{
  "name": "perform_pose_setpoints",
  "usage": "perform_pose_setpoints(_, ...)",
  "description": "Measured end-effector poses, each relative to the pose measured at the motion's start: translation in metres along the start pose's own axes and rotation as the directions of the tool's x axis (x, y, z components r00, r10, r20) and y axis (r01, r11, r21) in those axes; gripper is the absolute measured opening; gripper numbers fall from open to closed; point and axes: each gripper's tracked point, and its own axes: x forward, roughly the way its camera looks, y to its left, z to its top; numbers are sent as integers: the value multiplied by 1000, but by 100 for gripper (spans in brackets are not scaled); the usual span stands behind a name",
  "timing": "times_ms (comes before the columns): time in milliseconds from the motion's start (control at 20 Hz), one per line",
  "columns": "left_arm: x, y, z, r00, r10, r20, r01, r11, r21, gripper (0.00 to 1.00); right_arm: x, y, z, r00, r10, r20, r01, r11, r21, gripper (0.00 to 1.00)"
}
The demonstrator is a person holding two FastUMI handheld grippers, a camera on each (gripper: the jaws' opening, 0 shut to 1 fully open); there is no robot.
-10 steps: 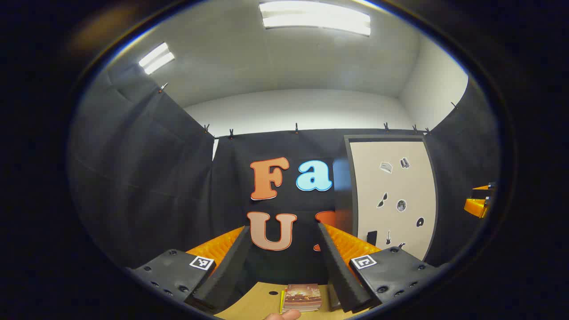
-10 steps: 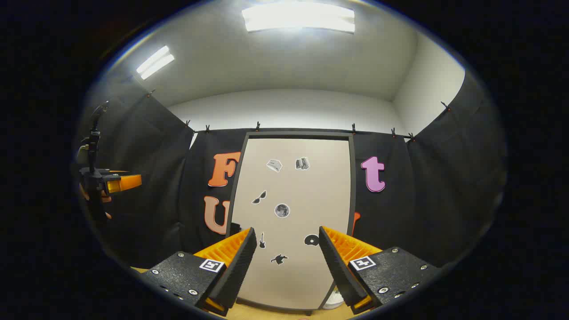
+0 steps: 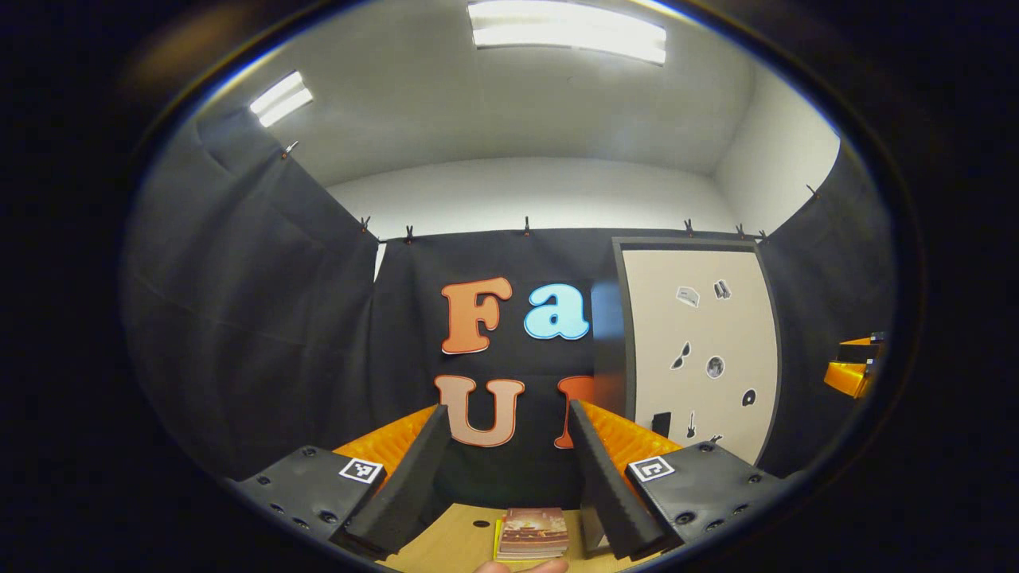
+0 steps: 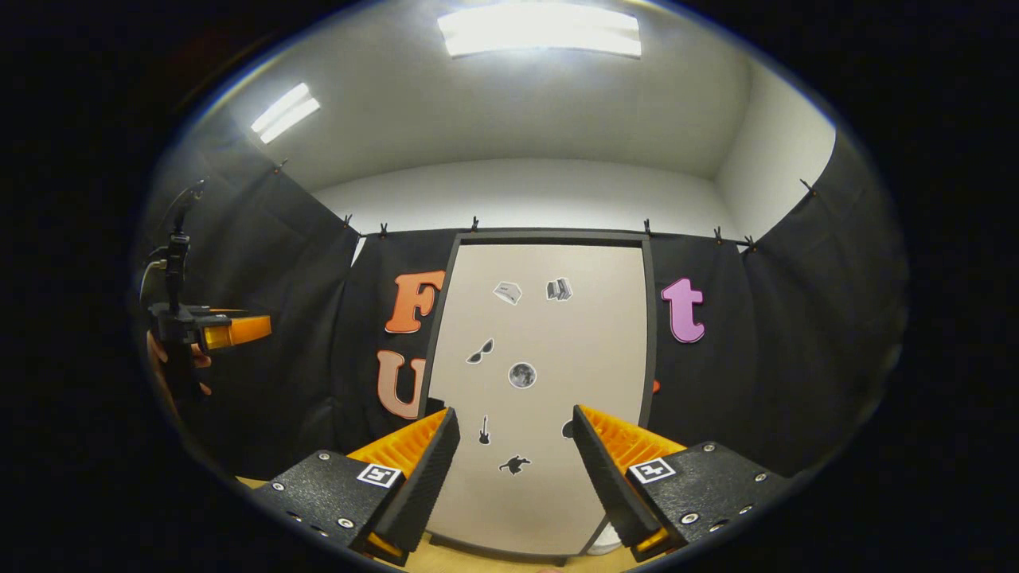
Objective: Open the cabinet door with the right hand, grasp the bottle in the cabinet with the left hand and place it on the coaster, then close the cabinet door with the right hand.
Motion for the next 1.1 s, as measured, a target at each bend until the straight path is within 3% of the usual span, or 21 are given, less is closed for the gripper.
perform_pose_setpoints(50, 0, 2, -2, 1000, 2, -3, -2, 1000, 2, 93, 2, 3, -1, 1000, 4, 2, -4, 1000, 4, 89)
perform_pose_setpoints(150, -1, 5, -3, 1000, 3, -2, -3, 1000, 5, 96, 5, 7, -3, 1000, 13, 0, -13, 1000, 10, 89)
perform_pose_setpoints(650, -13, 20, 7, 999, 33, 26, -33, 999, 4, 93, 25, 41, -11, 996, 94, -5, -94, 995, 26, 89)
perform_pose_setpoints(1000, -15, 33, 0, 999, 47, 19, -47, 999, 7, 96, 47, 60, -36, 990, 130, -47, -126, 989, 70, 89)
perform_pose_setpoints(1050, -16, 36, -3, 999, 52, 13, -52, 999, 8, 93, 51, 64, -40, 989, 136, -55, -132, 988, 76, 89)
perform_pose_setpoints(1100, -15, 40, -6, 998, 60, 6, -60, 998, 10, 96, 57, 68, -46, 987, 144, -66, -139, 987, 80, 89)
